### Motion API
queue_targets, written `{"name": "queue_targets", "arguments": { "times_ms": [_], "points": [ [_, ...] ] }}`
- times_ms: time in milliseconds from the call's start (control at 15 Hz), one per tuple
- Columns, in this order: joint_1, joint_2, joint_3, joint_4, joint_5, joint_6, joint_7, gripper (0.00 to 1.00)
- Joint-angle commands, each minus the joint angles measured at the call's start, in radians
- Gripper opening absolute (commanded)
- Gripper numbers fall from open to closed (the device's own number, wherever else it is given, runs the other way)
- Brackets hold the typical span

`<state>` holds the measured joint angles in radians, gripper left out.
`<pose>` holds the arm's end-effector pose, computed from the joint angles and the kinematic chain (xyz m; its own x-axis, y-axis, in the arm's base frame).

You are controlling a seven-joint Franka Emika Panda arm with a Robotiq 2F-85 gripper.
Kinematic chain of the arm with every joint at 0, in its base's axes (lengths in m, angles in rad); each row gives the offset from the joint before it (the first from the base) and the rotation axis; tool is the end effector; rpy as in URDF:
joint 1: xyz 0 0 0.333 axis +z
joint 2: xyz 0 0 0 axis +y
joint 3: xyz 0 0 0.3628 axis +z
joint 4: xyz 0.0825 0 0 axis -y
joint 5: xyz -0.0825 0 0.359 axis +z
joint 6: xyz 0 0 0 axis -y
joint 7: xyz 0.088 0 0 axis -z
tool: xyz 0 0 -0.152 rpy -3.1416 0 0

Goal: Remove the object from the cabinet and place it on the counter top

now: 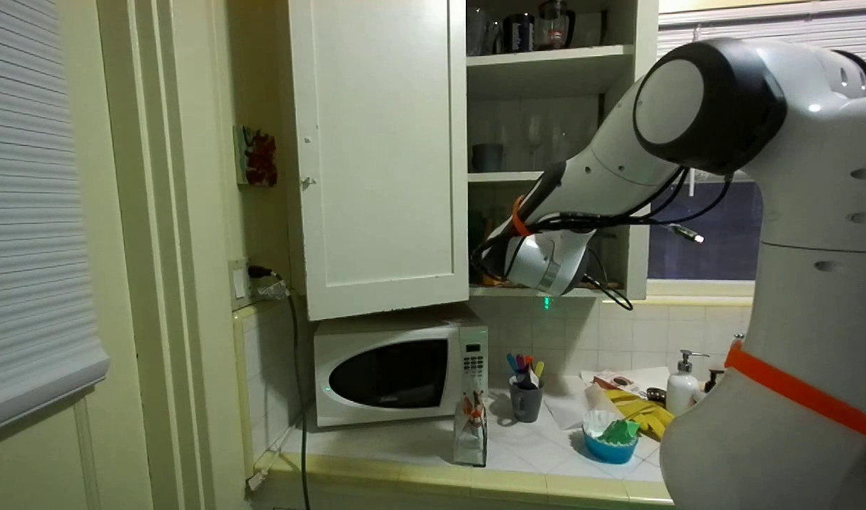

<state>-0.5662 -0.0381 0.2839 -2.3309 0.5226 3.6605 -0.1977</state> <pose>0.5041 -0.2226 0.5636 0.1132 -0.2876 0.9510 -0.5484 -0.8162 -0.1816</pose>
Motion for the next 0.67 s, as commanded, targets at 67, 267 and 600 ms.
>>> {"name": "queue_targets", "arguments": {
  "times_ms": [67, 267, 600],
  "points": [
    [0.009, 0.092, 0.017, 0.100, 0.048, 0.001, -0.034, 1.00],
    [0.009, 0.132, 0.004, 0.142, 0.081, -0.002, -0.054, 1.00],
    [0.030, 0.189, -0.003, 0.210, 0.141, -0.012, -0.086, 1.00]
  ]
}}
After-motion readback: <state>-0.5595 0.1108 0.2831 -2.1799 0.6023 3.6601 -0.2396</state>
